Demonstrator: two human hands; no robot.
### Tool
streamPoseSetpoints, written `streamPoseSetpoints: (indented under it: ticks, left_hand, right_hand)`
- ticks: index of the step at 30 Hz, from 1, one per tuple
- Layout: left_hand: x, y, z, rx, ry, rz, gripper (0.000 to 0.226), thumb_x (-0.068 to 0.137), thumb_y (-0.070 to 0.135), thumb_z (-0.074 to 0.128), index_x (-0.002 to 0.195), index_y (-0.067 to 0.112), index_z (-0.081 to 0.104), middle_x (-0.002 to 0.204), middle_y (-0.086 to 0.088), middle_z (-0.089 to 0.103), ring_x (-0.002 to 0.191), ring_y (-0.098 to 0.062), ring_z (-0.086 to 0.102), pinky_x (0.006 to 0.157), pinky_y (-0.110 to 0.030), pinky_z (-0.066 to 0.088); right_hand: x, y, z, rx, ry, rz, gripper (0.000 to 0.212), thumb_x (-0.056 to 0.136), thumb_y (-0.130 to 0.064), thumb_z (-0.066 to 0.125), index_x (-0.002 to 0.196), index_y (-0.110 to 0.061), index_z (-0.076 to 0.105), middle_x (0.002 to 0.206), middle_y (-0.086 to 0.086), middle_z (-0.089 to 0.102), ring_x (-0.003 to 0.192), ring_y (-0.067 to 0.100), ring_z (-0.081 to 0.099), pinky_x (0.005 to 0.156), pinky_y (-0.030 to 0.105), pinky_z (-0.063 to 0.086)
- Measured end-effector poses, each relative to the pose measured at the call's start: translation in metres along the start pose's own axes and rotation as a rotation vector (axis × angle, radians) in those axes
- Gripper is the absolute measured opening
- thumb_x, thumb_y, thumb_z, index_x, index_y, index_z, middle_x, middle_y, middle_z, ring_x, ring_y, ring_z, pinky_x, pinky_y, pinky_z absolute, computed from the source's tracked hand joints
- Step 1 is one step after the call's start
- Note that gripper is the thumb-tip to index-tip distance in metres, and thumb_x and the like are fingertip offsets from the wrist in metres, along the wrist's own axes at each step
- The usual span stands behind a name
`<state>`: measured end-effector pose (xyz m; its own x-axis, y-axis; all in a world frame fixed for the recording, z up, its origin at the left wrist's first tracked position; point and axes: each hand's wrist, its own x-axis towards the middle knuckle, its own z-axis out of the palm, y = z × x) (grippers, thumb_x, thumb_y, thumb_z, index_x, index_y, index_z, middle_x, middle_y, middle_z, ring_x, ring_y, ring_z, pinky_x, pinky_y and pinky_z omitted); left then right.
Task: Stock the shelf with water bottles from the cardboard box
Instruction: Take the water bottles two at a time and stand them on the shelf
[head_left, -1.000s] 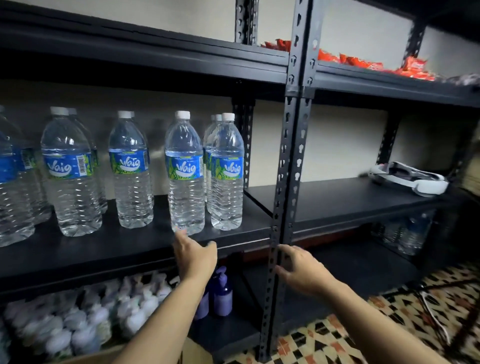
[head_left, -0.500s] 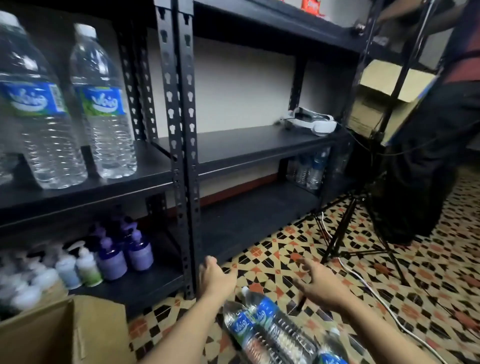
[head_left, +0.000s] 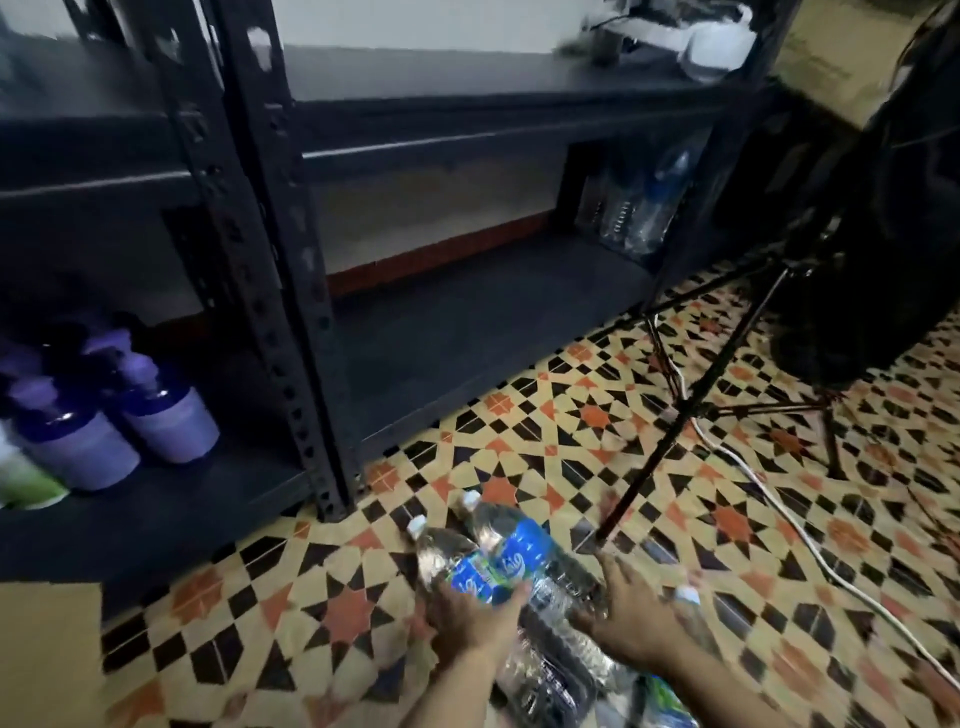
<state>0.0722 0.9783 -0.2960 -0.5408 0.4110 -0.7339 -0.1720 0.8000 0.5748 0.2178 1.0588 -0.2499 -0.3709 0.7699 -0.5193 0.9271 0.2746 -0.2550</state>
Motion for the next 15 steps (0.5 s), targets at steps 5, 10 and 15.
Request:
streamPoseSetpoints:
  ticks: [5, 10, 15]
  left_hand:
    - [0.041, -0.021, 0.033, -0.047, 0.029, -0.108, 0.166, 0.031, 0.090, 0.068, 0.153, 0.008, -0.008, 0.148, -0.016, 0.039, 0.133, -0.035, 0.044, 0.112, -0.041, 0.035]
    - [0.028, -0.014, 0.020, 0.037, 0.095, -0.037, 0.134, 0.072, 0.067, 0.069, 0.148, -0.002, -0.017, 0.127, -0.016, 0.057, 0.113, -0.032, 0.059, 0.096, -0.037, 0.048]
    - [0.029, -0.015, 0.009, 0.126, 0.117, -0.009, 0.131, 0.065, 0.068, 0.073, 0.153, -0.003, 0.005, 0.145, -0.015, 0.043, 0.126, -0.027, 0.050, 0.106, -0.033, 0.039]
  right_hand:
    - [0.036, 0.009, 0.028, -0.080, -0.049, 0.057, 0.099, 0.086, -0.068, 0.049, 0.156, -0.028, -0.008, 0.165, 0.010, 0.003, 0.149, 0.033, 0.016, 0.119, 0.057, 0.021]
    - [0.060, 0.013, 0.047, -0.166, -0.104, 0.043, 0.110, 0.077, -0.085, 0.032, 0.154, -0.025, -0.016, 0.157, 0.020, 0.026, 0.136, 0.036, 0.041, 0.113, 0.051, 0.037]
    - [0.069, 0.007, 0.040, -0.167, -0.148, -0.008, 0.124, 0.061, -0.095, 0.023, 0.153, -0.014, 0.005, 0.134, 0.016, 0.054, 0.111, 0.027, 0.059, 0.096, 0.040, 0.052]
